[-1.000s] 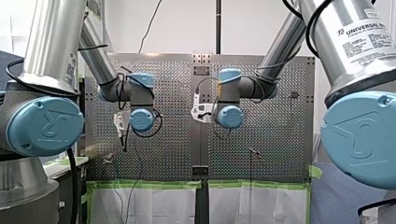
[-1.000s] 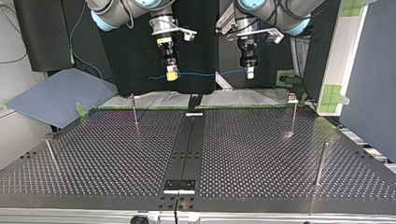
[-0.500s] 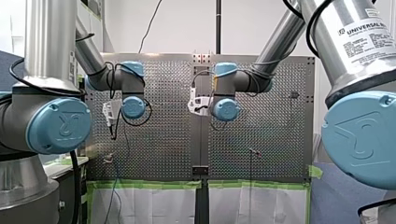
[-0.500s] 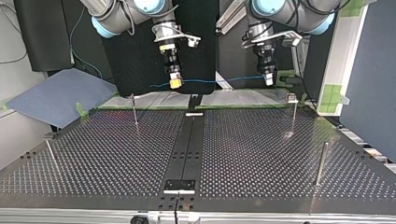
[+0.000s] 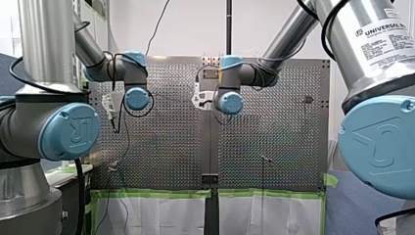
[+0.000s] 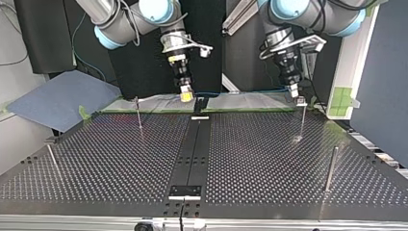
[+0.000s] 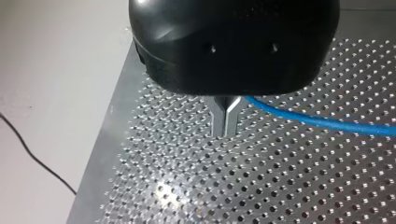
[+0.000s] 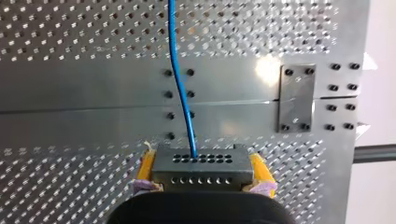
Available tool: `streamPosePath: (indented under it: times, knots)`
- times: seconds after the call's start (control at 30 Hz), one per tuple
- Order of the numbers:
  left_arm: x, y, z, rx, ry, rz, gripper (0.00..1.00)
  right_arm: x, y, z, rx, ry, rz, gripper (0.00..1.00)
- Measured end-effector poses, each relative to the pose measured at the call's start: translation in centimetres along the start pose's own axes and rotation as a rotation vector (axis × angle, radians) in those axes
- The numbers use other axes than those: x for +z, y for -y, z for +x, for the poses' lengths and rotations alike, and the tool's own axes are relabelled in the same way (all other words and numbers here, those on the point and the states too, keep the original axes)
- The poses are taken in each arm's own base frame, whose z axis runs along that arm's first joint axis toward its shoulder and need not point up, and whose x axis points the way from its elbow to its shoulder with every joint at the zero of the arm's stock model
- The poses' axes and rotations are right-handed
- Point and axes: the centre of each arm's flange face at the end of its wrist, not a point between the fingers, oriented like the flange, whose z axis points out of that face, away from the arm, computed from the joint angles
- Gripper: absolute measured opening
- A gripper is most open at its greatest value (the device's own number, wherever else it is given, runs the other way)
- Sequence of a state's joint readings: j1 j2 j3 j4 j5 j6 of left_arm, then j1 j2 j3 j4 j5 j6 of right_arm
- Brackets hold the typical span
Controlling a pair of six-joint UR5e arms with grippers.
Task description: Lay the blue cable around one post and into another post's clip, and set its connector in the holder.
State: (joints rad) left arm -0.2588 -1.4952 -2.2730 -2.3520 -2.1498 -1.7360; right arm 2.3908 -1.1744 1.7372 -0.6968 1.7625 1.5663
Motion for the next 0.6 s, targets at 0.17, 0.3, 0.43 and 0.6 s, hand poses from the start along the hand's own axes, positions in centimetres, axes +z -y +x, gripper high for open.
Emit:
streamPosePath:
  times: [0.17, 0.3, 0.43, 0.6]
  knots:
    - [0.5, 0.0, -1.2, -0.009, 0.009, -0.010, 0.00, 0.9, 0.7, 1.4, 0.001, -0.010, 0.015, 0.00]
    - [0.7, -0.2, -2.0, -0.019, 0.012, -0.020, 0.00, 1.7, 1.3, 2.6, 0.002, -0.023, 0.024, 0.00]
    - [1.1, -0.5, -3.3, -0.051, 0.035, -0.031, 0.00, 2.4, 1.8, 3.7, 0.006, -0.041, 0.036, 0.00]
    - [1.8, -0.3, -5.5, -0.092, 0.067, -0.039, 0.00, 3.2, 2.5, 5.2, 0.010, -0.056, 0.055, 0.00]
